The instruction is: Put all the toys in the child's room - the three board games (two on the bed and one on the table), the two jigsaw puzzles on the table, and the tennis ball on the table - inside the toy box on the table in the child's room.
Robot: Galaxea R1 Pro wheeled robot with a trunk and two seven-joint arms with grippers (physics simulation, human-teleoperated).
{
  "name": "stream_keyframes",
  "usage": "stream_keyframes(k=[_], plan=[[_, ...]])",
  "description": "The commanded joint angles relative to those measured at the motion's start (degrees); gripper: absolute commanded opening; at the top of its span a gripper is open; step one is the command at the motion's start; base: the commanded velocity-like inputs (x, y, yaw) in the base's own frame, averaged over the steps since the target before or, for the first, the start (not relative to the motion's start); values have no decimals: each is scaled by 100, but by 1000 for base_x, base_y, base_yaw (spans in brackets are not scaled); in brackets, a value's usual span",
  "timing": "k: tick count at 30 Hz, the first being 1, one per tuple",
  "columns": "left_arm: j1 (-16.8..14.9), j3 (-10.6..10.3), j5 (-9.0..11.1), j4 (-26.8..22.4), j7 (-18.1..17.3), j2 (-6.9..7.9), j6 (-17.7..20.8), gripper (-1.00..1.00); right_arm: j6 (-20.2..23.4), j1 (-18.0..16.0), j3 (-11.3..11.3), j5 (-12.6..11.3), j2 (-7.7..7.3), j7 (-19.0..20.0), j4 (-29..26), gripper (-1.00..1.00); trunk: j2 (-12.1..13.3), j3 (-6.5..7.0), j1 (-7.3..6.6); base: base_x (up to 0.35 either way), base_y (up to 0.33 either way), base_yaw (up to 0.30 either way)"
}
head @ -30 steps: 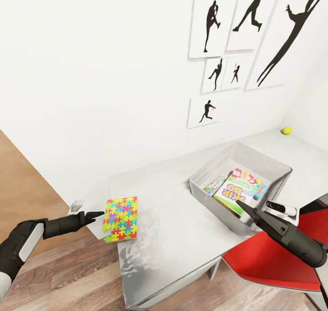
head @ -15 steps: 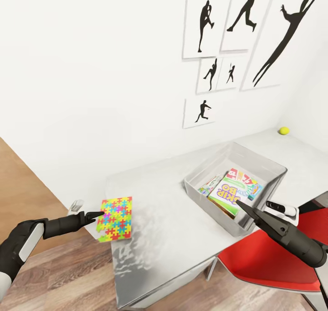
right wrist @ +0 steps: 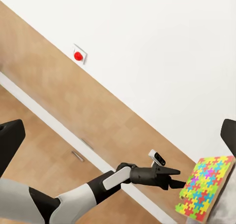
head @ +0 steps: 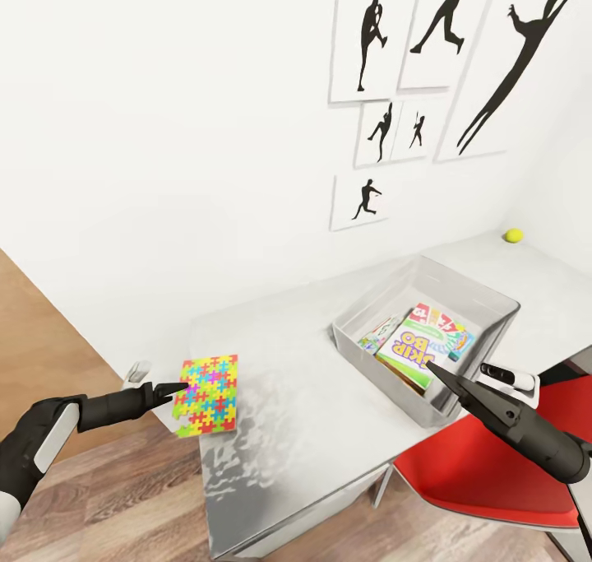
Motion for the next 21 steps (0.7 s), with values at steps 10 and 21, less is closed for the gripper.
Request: stream_keyframes(k=[10, 21], plan=[[-3, 4, 14, 0, -12, 0, 35, 100, 41, -3, 0, -24, -1, 1, 0, 100, -84, -41, 45, 0, 0, 0], [-3, 4, 15, 0, -11, 0, 30, 100, 41, -3, -6, -21, -1, 2, 0, 100, -84, -41, 45, 0, 0, 0]])
